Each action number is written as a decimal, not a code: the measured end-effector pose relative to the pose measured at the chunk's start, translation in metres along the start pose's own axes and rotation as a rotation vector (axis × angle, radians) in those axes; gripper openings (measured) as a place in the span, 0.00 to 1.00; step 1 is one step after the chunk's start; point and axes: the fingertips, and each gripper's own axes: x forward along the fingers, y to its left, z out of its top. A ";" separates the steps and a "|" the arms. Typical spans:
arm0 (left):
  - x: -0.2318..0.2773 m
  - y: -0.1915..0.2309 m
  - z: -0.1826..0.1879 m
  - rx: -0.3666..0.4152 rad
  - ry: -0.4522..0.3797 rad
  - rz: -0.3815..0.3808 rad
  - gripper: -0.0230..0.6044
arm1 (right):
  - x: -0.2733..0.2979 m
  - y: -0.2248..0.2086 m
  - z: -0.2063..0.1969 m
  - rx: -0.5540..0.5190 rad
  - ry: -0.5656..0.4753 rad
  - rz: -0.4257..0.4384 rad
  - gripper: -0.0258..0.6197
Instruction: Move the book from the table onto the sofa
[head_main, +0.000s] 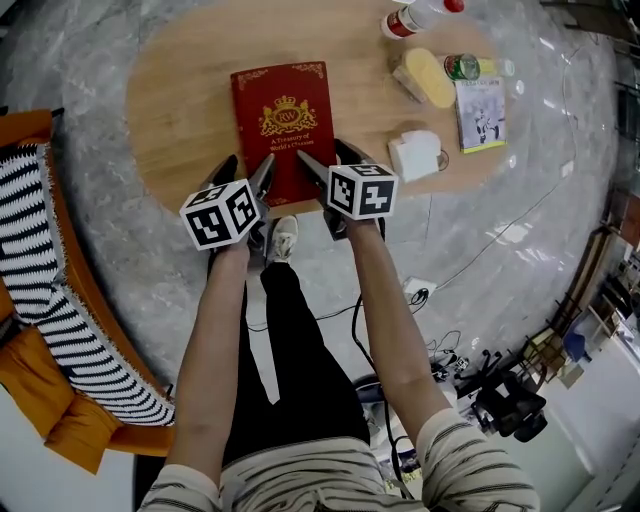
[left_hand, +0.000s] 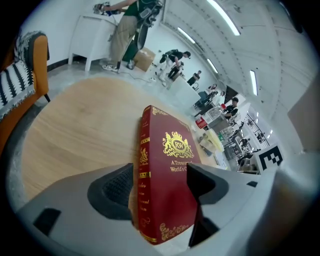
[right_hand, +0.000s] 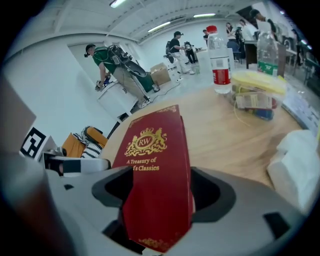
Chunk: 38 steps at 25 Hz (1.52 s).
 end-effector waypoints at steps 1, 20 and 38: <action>0.001 0.000 0.002 0.002 0.002 0.000 0.54 | 0.001 0.000 0.001 0.005 0.001 0.002 0.58; 0.034 0.005 -0.008 -0.002 0.089 -0.024 0.54 | 0.023 -0.007 0.006 0.056 0.020 0.052 0.58; 0.002 -0.008 -0.010 0.039 0.098 -0.027 0.54 | -0.006 0.019 0.008 0.022 0.018 0.051 0.57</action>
